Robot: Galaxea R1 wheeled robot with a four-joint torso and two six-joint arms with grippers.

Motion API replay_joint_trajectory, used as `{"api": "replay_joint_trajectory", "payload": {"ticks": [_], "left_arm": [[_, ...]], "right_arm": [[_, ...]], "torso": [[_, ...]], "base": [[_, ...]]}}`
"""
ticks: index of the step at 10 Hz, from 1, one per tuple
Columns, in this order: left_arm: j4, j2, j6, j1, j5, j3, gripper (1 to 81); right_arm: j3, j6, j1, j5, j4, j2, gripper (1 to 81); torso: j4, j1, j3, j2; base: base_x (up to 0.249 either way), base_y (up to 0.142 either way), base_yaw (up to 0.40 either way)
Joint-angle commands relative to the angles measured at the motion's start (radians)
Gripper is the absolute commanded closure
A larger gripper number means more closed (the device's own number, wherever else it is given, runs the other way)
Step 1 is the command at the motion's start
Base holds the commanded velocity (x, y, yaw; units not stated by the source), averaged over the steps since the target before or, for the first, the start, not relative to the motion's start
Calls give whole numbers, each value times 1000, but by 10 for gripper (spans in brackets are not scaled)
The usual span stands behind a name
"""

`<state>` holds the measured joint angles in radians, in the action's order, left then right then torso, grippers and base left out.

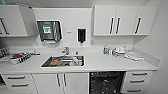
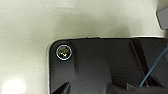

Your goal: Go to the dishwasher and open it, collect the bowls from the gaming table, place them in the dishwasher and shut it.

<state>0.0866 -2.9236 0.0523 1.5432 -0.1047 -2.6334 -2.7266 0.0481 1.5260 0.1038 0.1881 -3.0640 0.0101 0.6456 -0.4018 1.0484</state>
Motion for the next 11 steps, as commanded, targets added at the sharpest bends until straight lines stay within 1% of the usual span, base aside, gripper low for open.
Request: {"api": "replay_joint_trajectory", "payload": {"ticks": [1, 3, 7, 8, 9, 11], "left_arm": [[2, -5, -2, -48, 48, -2, 10], [2, -7, -2, -48, 48, -2, 10], [2, -13, 3, -48, 49, -2, 10], [2, -11, 3, -48, 49, -3, 10], [2, -13, 3, -50, 49, -11, 10], [2, -17, 3, -48, 49, -16, 10]], "right_arm": [[-4, 7, -57, -55, -13, -12, 10], [1, 6, -55, -55, -35, -14, 10], [-4, 7, -42, -53, -35, -9, 10], [-4, 7, -37, -53, -35, -8, 10], [-1, 7, -36, -53, -35, -8, 10], [-2, 7, -36, -53, -36, -8, 10]], "torso": [[0, -63, 0, -97], [0, -106, 0, -164], [0, -195, 0, -302], [0, -216, 59, -335], [0, -235, 74, -365], [0, -275, 121, -427]], "base": [[0, 0, 0], [0, 0, 0], [0, 0, 0], [0, 0, 0], [0, 0, 0], [0, 0, 0]]}}
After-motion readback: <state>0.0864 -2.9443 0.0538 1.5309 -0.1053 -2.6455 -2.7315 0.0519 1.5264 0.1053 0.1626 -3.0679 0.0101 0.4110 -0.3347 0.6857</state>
